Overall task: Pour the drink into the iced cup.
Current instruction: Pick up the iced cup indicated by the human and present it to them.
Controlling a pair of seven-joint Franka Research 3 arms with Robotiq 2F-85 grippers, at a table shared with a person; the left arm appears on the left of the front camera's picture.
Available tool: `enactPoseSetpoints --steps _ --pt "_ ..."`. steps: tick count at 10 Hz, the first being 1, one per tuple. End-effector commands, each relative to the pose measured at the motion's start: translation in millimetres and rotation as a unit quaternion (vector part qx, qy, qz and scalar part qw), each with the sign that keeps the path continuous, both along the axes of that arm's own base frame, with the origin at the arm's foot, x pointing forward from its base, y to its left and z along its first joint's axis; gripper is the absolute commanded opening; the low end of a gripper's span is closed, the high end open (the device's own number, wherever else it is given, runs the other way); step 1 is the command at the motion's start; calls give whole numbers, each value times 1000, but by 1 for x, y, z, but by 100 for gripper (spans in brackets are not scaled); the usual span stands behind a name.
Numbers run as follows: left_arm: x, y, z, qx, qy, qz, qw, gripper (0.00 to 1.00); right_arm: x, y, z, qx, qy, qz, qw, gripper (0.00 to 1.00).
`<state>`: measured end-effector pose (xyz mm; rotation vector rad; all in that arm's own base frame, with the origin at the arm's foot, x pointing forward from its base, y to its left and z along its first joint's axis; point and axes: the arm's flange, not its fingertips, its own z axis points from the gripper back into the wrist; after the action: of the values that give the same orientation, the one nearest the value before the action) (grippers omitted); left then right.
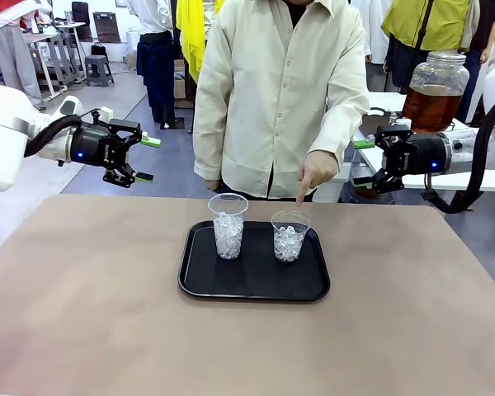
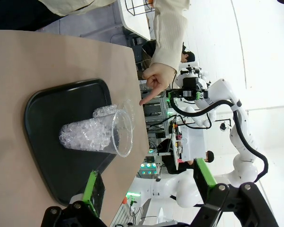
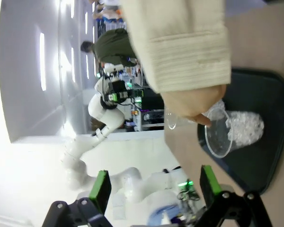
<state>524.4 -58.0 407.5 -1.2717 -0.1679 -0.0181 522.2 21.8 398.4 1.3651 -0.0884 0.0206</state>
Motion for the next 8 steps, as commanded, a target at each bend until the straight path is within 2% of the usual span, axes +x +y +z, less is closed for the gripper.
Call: enactPoseSetpoints --steps 1,4,5,6,7,8 --pt "0 0 1 0 -2 0 1000 100 -13 2 -4 -21 -134 22 991 100" --pt "0 0 1 0 -2 0 1000 100 -19 2 -19 -16 -258 87 962 100" --pt "0 0 1 0 -2 0 1000 100 -19 2 -24 -12 -279 113 954 100" --pt "0 0 1 0 -2 0 1000 100 -20 2 -25 -21 -269 123 955 100" --pt "0 0 1 0 -2 0 1000 100 -21 -1 -20 -47 -221 101 969 100" --pt "0 0 1 0 -2 0 1000 100 -19 5 -22 -25 -264 106 958 100"
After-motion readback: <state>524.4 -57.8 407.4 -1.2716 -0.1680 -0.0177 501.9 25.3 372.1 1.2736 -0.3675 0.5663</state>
